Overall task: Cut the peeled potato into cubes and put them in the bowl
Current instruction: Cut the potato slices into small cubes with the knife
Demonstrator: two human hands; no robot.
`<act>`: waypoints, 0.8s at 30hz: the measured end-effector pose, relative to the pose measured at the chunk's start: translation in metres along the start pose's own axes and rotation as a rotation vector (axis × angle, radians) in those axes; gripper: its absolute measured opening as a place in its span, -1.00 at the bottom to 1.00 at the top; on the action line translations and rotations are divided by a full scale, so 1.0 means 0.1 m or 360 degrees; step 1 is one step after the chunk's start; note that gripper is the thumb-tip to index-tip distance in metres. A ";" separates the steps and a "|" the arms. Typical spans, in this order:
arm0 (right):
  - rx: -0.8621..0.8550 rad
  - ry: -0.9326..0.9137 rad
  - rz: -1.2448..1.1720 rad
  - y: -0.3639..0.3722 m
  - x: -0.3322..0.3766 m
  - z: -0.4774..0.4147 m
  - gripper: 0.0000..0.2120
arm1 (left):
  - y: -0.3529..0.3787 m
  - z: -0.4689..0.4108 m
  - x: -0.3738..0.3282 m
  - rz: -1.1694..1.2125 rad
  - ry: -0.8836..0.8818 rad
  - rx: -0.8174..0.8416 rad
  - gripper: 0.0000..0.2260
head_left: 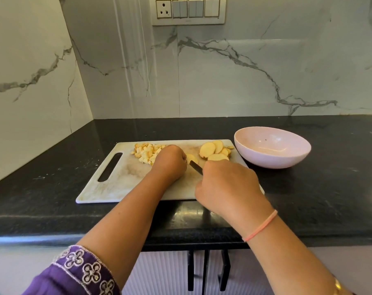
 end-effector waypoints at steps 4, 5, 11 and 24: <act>0.0009 0.0031 -0.0050 -0.08 -0.07 0.07 -0.73 | 0.00 0.05 0.06 0.0082 0.0055 -0.0017 -0.74; -0.0011 0.0055 -0.0103 -0.10 -0.10 0.05 -0.74 | -0.01 0.06 0.07 0.0119 0.0059 -0.0025 -0.71; -0.0070 0.0125 -0.0304 0.02 -0.14 -0.18 -0.86 | -0.01 0.01 0.11 0.0450 -0.0027 -0.0082 -0.70; -0.0093 0.0074 -0.0124 0.11 0.03 -0.37 -0.83 | -0.02 -0.04 0.10 0.0418 -0.0051 -0.0205 -0.74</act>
Point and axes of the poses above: each hand's wrist, its own z-axis away from the middle knuckle, its own y-axis out of the palm, x = y × z, the point moved 2 cm from there along -z, towards the middle knuckle, and after that the axes turned 9 degrees about x, right-handed, at the moved point
